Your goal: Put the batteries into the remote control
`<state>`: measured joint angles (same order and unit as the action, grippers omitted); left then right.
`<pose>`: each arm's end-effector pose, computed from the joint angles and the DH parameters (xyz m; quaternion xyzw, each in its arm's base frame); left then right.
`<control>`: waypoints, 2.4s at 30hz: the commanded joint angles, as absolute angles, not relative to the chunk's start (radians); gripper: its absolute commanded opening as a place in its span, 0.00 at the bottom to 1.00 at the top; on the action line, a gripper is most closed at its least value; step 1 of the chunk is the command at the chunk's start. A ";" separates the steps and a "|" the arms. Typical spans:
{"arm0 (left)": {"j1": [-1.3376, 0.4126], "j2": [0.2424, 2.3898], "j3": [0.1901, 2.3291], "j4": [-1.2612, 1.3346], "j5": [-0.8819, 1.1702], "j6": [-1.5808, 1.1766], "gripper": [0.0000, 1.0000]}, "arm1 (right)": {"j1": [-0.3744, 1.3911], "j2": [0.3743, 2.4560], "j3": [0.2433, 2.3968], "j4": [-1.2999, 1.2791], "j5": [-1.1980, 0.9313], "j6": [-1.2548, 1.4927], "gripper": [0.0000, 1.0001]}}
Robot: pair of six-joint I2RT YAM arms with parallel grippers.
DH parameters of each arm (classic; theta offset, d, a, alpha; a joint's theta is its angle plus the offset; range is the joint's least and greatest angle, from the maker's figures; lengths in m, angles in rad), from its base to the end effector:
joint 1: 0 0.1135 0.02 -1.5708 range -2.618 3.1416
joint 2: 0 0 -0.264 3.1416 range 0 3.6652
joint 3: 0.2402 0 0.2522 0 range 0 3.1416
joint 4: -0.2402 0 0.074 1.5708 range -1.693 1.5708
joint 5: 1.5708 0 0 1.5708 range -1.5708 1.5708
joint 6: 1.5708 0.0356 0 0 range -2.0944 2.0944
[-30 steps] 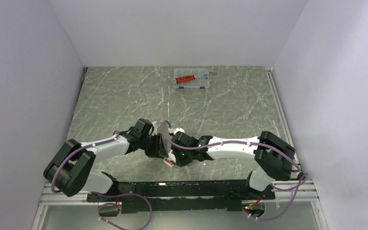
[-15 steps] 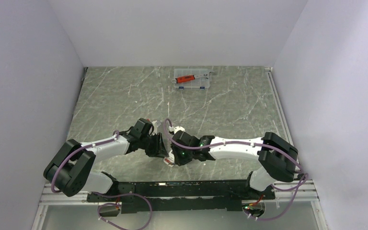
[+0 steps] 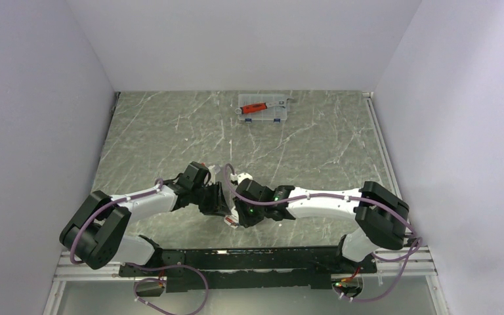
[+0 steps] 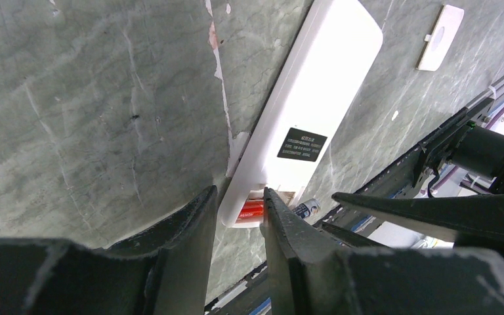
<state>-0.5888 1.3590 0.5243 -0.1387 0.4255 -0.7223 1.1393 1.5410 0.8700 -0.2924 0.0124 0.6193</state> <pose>0.1858 -0.1418 0.1424 -0.0003 0.9362 -0.3353 0.1050 0.1275 0.2758 0.1821 -0.2435 0.9226 0.2266 0.1953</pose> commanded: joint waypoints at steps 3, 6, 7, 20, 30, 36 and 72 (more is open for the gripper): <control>-0.591 1.353 0.545 -0.128 0.443 -0.722 0.38 | 1.136 1.503 0.922 -0.339 -0.024 0.450 0.33; -0.591 1.346 0.542 -0.133 0.445 -0.721 0.38 | 1.135 1.501 0.927 -0.339 -0.037 0.378 0.37; -0.590 1.343 0.542 -0.136 0.445 -0.721 0.38 | 1.135 1.499 0.928 -0.336 -0.044 0.357 0.38; -0.591 1.328 0.541 -0.146 0.463 -0.726 0.40 | 1.135 1.518 0.930 -0.278 -0.115 0.166 0.44; -0.591 1.329 0.543 -0.164 0.465 -0.724 0.41 | 1.135 1.552 0.911 -0.227 -0.106 0.135 0.43; -0.591 1.315 0.541 -0.180 0.462 -0.719 0.42 | 1.135 1.558 0.892 -0.185 -0.094 0.103 0.43; -0.589 1.317 0.543 -0.192 0.465 -0.716 0.45 | 1.140 1.553 0.816 -0.097 -0.104 0.018 0.36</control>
